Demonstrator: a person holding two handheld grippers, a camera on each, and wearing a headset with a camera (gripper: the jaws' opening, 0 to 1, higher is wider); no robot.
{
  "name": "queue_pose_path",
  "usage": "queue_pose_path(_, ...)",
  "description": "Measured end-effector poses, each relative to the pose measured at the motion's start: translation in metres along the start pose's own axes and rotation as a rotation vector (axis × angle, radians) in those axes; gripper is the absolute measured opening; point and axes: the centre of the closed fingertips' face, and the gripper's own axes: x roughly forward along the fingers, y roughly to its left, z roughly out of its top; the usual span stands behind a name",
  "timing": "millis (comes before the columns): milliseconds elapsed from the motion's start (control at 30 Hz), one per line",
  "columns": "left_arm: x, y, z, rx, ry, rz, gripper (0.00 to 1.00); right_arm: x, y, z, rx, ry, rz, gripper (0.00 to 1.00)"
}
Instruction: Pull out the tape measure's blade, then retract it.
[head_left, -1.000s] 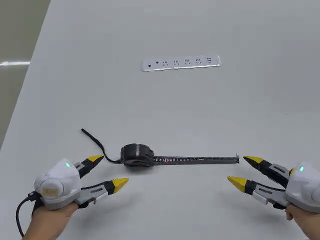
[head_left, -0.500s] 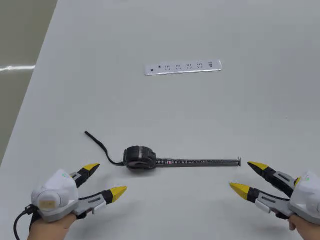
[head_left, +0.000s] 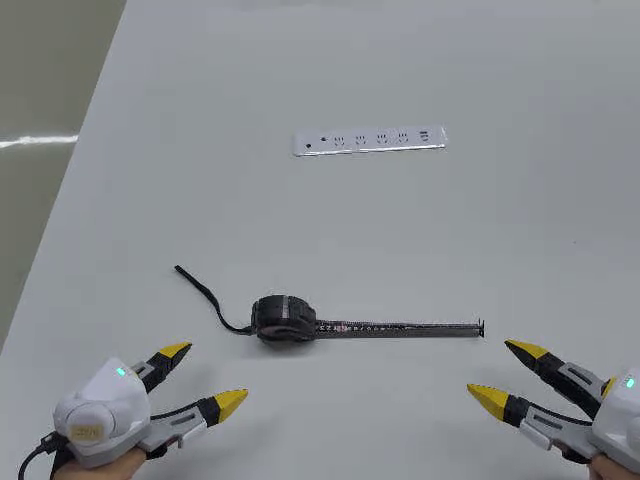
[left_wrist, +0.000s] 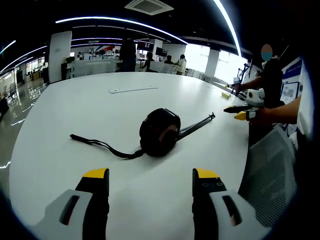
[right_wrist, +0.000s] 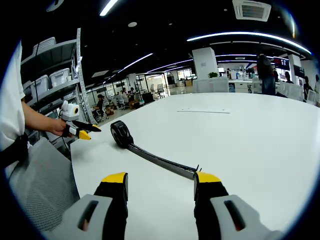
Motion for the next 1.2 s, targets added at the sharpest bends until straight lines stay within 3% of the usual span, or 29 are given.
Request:
queue_pose_path(700,-0.024,-0.007,-0.015,-0.049,-0.023,0.054,0.71,-0.014,0.016,-0.004,-0.003,-0.022,-0.014,0.55)
queue_pose_path(1200,-0.034,-0.004,-0.019,-0.082,-0.049,0.089,0.73,-0.023,0.020,-0.003,-0.005,-0.050,-0.044,0.57)
